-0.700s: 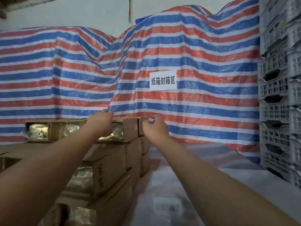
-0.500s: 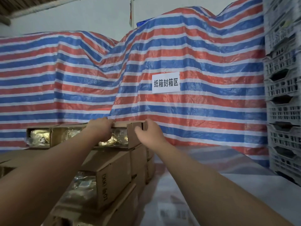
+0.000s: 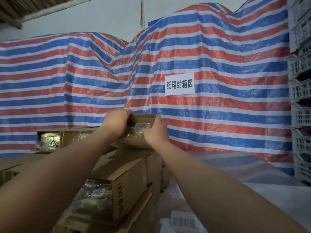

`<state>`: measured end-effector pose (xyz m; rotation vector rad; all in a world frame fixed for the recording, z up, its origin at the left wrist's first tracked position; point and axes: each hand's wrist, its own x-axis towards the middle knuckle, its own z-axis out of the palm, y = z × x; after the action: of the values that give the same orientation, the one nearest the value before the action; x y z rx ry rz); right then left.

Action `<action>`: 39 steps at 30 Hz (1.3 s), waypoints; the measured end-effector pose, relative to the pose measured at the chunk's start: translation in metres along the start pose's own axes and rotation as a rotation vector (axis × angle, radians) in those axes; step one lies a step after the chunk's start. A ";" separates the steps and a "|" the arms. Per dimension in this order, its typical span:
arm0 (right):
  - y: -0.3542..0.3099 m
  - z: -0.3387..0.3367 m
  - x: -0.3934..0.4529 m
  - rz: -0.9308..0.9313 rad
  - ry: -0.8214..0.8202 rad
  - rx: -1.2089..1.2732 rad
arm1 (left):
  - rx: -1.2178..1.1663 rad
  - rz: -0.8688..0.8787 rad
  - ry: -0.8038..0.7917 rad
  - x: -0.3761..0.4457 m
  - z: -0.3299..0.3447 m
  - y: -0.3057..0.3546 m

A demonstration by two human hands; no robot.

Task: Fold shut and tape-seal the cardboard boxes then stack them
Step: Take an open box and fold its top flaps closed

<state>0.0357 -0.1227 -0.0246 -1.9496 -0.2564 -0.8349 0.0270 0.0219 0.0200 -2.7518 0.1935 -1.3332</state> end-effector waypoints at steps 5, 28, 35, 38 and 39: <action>-0.017 -0.054 0.027 0.036 -0.094 0.073 | -0.147 0.015 0.003 0.018 -0.042 0.028; 0.058 -0.280 -0.083 0.586 -0.543 -0.320 | -0.341 0.373 -0.584 -0.065 -0.055 0.214; 0.102 -0.285 -0.118 0.679 -0.497 -0.191 | -0.376 0.401 -0.708 -0.097 -0.024 0.228; 0.111 -0.281 -0.122 0.705 -0.528 -0.185 | -0.442 0.385 -0.742 -0.101 -0.012 0.231; 0.113 -0.281 -0.122 0.711 -0.528 -0.169 | -0.453 0.388 -0.743 -0.100 -0.009 0.231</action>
<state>-0.1245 -0.3980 -0.0983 -2.1736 0.2097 0.1305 -0.0603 -0.1921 -0.0810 -3.0983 0.9931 -0.1444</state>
